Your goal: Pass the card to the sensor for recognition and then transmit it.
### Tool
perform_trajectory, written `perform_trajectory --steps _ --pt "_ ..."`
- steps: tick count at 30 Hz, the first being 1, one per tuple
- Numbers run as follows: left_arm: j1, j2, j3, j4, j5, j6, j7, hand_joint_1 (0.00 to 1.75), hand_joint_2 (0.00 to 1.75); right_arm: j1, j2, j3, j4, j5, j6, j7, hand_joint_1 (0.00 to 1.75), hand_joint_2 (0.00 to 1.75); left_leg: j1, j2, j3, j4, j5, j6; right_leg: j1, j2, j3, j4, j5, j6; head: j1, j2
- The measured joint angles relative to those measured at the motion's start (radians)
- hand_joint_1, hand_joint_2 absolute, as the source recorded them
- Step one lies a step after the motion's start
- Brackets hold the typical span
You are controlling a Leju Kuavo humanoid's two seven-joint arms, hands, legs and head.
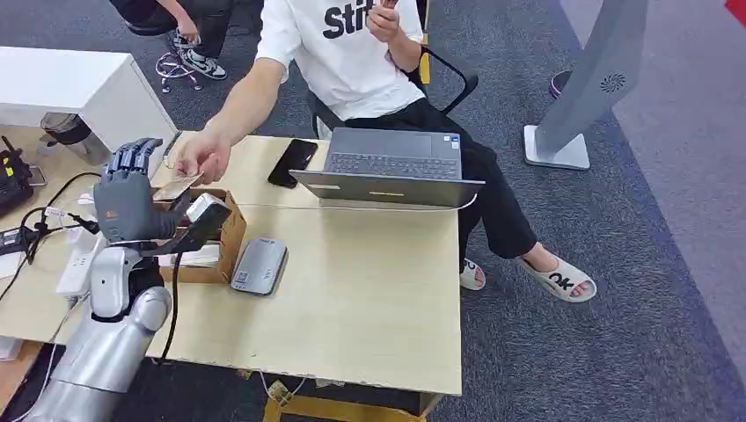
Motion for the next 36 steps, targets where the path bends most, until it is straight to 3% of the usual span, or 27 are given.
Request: perform_trajectory --steps 13,18,25,36 --pt "-0.132 0.156 -0.213 0.132 -0.314 0.009 0.220 1.75 1.75 -0.002 0.000 0.030 0.003 0.042 0.027 0.007 0.00 1.75 0.000 0.001 0.000 0.000 0.000 0.000 0.000 0.001 -0.001 0.000 0.000 0.000 0.000 0.000" --pt "-0.154 0.181 -0.296 0.162 -0.431 -0.016 0.288 1.75 1.75 -0.002 0.000 0.040 0.005 0.056 0.036 0.010 0.00 1.75 0.000 0.000 0.000 0.000 0.000 0.000 0.000 0.001 0.000 0.001 0.000 0.000 0.000 0.000" --pt "-0.124 0.150 -0.376 0.185 -0.450 -0.103 0.257 1.75 1.75 -0.002 0.000 0.048 0.010 0.052 0.040 0.014 0.00 1.75 0.000 0.000 -0.001 0.000 0.000 0.000 0.000 0.001 0.000 0.000 0.000 0.000 0.000 0.000" --pt "-0.032 0.053 -0.412 0.197 -0.450 -0.257 0.121 1.75 1.75 -0.001 0.000 0.048 0.012 0.034 0.040 0.015 0.00 1.75 0.000 0.000 -0.001 0.000 0.000 0.000 0.000 0.001 -0.001 0.000 0.000 0.000 0.000 0.000"
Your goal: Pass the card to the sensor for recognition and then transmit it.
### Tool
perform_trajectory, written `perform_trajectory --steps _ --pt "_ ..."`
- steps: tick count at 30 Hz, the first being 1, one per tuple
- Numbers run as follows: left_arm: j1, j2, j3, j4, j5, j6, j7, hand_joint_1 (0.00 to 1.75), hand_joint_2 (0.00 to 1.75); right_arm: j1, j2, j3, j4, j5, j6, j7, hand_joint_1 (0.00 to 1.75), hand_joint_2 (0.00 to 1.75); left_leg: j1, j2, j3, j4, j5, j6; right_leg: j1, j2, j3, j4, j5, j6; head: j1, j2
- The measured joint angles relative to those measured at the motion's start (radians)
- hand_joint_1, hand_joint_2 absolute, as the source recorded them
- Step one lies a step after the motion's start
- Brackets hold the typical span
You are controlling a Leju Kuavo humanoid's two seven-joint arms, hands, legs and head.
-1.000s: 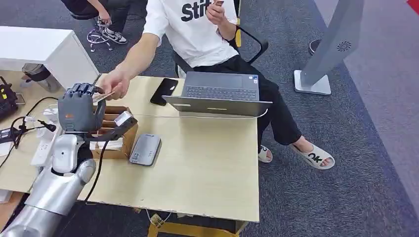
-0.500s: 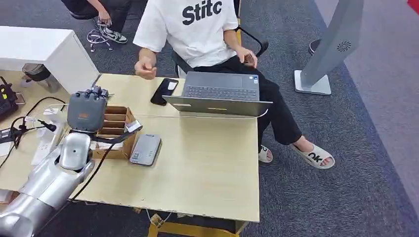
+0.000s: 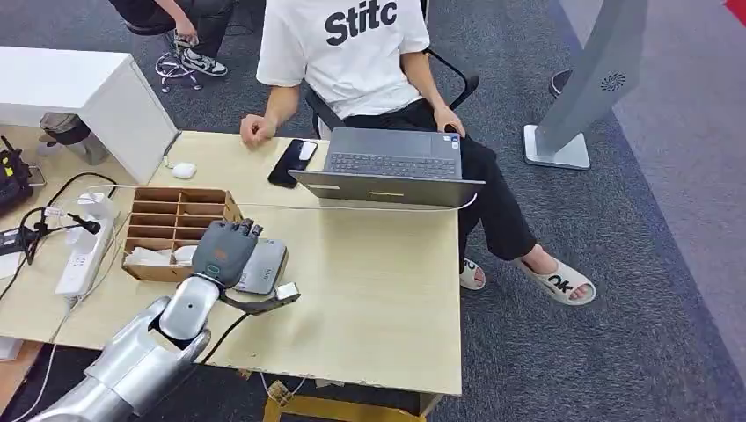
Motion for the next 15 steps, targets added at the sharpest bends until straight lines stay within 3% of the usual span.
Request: perform_trajectory --steps 4,15 --pt "0.017 -0.011 0.000 0.000 0.000 -0.070 -0.006 1.75 1.75 0.003 0.000 0.000 0.000 -0.001 0.000 0.008 0.00 1.75 0.000 0.000 0.000 0.000 0.000 0.000 0.000 0.000 0.000 0.000 0.000 0.000 0.000 0.000" --pt "0.050 -0.010 0.012 0.000 0.000 -0.144 0.046 1.75 1.75 0.006 0.004 0.000 0.000 -0.006 -0.005 0.005 0.00 1.75 0.000 0.000 0.000 0.000 0.000 0.000 0.000 0.000 0.000 0.000 0.000 0.000 0.000 0.000"
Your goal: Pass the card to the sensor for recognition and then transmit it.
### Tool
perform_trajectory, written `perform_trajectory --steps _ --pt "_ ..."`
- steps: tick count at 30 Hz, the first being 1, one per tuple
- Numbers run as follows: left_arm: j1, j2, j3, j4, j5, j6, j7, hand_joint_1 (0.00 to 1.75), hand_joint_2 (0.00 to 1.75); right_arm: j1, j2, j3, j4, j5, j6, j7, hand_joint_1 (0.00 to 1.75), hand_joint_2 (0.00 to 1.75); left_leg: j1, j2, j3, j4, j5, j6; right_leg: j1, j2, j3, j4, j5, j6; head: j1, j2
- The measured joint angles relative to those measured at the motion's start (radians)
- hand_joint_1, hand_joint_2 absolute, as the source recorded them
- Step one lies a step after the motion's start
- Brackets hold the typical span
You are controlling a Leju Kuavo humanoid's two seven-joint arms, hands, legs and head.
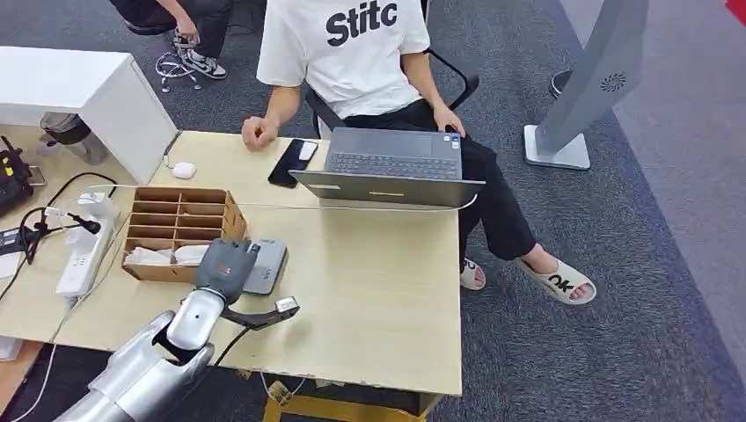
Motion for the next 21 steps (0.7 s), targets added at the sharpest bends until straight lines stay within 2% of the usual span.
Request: perform_trajectory --steps 17,21 --pt "0.028 -0.016 0.032 0.035 0.000 0.007 0.012 1.75 1.75 0.002 0.001 0.000 0.000 0.003 -0.001 0.003 0.00 1.75 0.000 0.000 0.000 0.000 0.000 0.000 0.000 -0.001 0.001 0.000 0.000 0.000 0.000 0.000" --pt "0.028 -0.026 0.049 0.041 0.000 0.020 -0.007 1.75 1.75 0.002 0.001 0.000 0.000 0.006 -0.001 0.003 0.00 1.75 0.000 0.000 0.000 0.000 0.000 0.000 0.000 -0.001 0.001 0.000 0.000 0.000 0.000 0.000"
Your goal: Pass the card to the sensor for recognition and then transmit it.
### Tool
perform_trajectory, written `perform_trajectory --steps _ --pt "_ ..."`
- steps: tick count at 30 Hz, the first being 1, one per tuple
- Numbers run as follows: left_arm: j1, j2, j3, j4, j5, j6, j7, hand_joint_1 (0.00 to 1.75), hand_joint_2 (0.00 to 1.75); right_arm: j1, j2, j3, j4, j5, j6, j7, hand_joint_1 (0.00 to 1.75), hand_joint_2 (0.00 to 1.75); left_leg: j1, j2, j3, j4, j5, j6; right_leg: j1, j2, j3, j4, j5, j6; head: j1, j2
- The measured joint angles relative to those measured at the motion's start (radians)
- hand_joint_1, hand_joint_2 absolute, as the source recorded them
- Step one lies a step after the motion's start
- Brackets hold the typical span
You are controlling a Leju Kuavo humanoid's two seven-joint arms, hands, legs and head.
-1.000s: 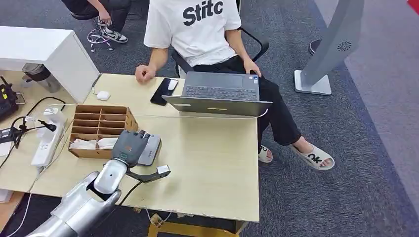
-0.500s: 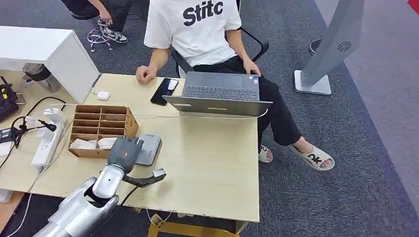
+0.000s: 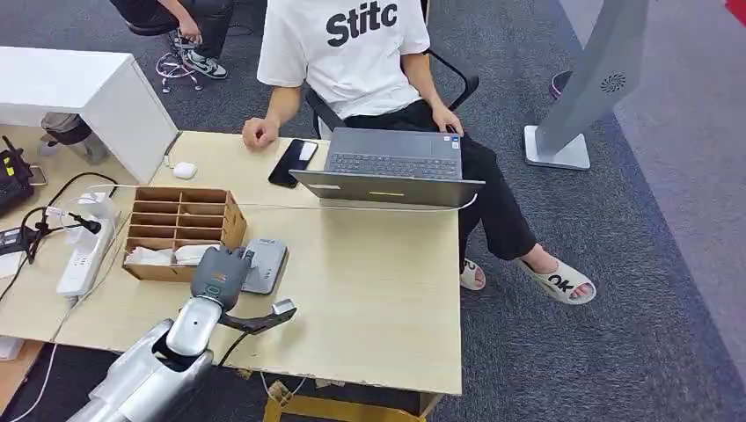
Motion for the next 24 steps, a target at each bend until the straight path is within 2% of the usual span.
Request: perform_trajectory --steps 14,24 --pt "-0.002 -0.017 0.035 0.003 0.000 0.026 -0.026 1.75 1.75 0.001 0.000 0.000 0.000 0.004 0.003 0.000 0.00 1.75 0.000 0.000 0.000 0.000 0.000 0.000 0.000 0.000 0.000 0.000 0.000 0.000 0.000 0.000" --pt "-0.075 -0.014 0.129 -0.070 0.036 0.095 -0.059 1.75 1.75 0.001 0.002 0.000 0.000 0.015 0.003 -0.006 0.00 1.75 0.000 0.000 0.000 0.000 0.000 0.000 0.000 0.000 0.000 0.000 0.000 0.000 0.000 0.000"
